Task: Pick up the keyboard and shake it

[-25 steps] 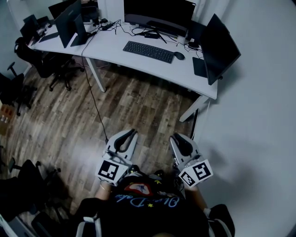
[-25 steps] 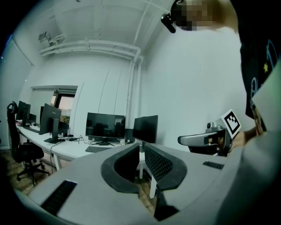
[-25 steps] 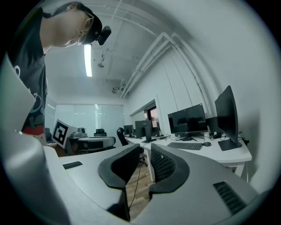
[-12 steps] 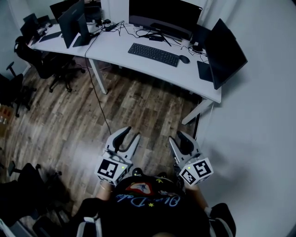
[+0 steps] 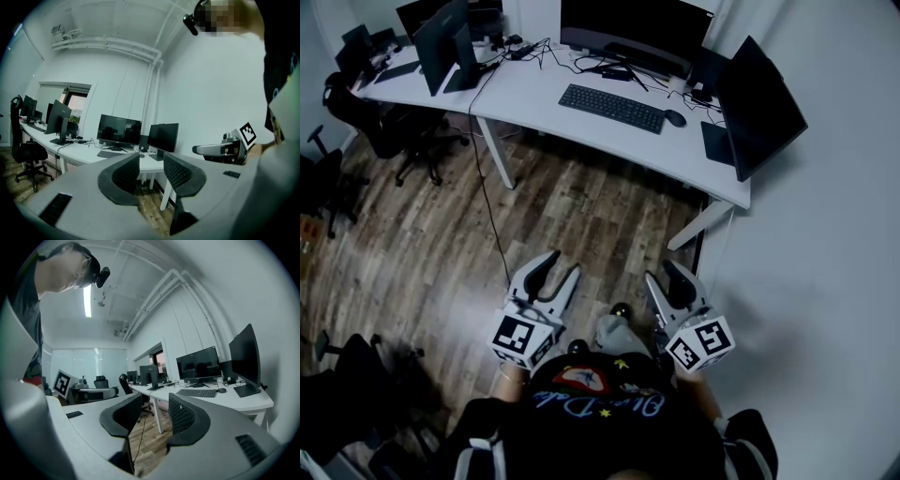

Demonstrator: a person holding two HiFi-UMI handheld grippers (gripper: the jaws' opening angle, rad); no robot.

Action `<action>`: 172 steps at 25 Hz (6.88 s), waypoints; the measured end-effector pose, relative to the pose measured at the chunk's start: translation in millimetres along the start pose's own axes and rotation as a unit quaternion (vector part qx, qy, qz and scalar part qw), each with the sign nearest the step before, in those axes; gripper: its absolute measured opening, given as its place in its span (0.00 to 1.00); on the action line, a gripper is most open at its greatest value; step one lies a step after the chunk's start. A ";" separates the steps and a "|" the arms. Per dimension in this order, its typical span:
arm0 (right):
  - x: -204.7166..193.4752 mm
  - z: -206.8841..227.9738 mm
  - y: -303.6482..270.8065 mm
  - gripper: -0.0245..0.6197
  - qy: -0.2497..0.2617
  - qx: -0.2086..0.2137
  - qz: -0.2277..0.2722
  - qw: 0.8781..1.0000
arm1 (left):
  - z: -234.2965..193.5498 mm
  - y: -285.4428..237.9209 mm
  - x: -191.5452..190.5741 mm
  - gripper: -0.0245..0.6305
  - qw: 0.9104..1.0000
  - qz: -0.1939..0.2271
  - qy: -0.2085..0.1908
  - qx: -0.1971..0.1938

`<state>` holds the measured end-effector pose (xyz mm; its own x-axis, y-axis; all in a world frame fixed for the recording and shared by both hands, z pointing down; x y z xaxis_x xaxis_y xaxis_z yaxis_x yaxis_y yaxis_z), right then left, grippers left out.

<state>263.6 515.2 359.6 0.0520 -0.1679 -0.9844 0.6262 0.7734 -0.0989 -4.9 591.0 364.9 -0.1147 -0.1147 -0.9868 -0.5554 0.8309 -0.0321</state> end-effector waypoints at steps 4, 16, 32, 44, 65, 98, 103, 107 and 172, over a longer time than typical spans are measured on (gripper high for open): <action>-1.3 20.1 -21.6 0.26 -0.006 0.002 0.003 1.000 | -11.5 -12.2 -2.7 0.25 1.000 -0.011 0.008 0.015; 15.4 100.6 -132.3 0.28 -0.027 0.025 0.015 0.999 | -81.9 -100.9 13.4 0.25 0.998 -0.025 -0.005 0.053; 31.5 183.5 -216.4 0.28 -0.044 0.046 0.005 0.998 | -132.3 -198.9 25.3 0.25 0.997 -0.026 0.012 0.075; 35.0 226.7 -244.3 0.28 -0.043 0.044 -0.001 0.998 | -153.5 -246.9 20.5 0.25 0.996 -0.030 0.028 0.079; 55.9 251.7 -363.2 0.29 -0.039 -0.023 0.000 0.999 | -323.5 -328.0 34.1 0.25 0.999 -0.028 0.020 0.038; 74.2 226.0 -562.9 0.30 -0.052 -0.160 -0.073 0.983 | -643.2 -430.6 -23.6 0.25 0.965 -0.230 0.129 -0.008; 70.6 217.9 -575.7 0.30 -0.054 -0.174 -0.088 0.979 | -667.8 -444.2 -42.8 0.25 0.952 -0.270 0.145 -0.026; 69.8 212.8 -581.8 0.30 -0.057 -0.187 -0.092 0.976 | -683.9 -452.3 -53.9 0.25 0.941 -0.289 0.171 -0.032; -87.9 359.0 -562.9 0.32 -0.202 -0.187 -0.380 0.883 | -676.9 -481.3 -74.4 0.36 0.920 -0.307 0.242 -0.024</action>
<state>185.9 -124.9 554.0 0.0481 -0.8710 -0.4889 0.3031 0.4791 -0.8237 -286.6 -168.9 561.4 -0.1139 -0.7929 -0.5987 -0.6728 0.5049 -0.5407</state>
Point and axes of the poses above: the fingertips, and each gripper's own axes: y backward along the fingers, z to its right, x out of its top, the point moved 10 cm from there along y, backward along the fingers, and after that the axes turned 14 degrees about -x, right-handed, at the moved point
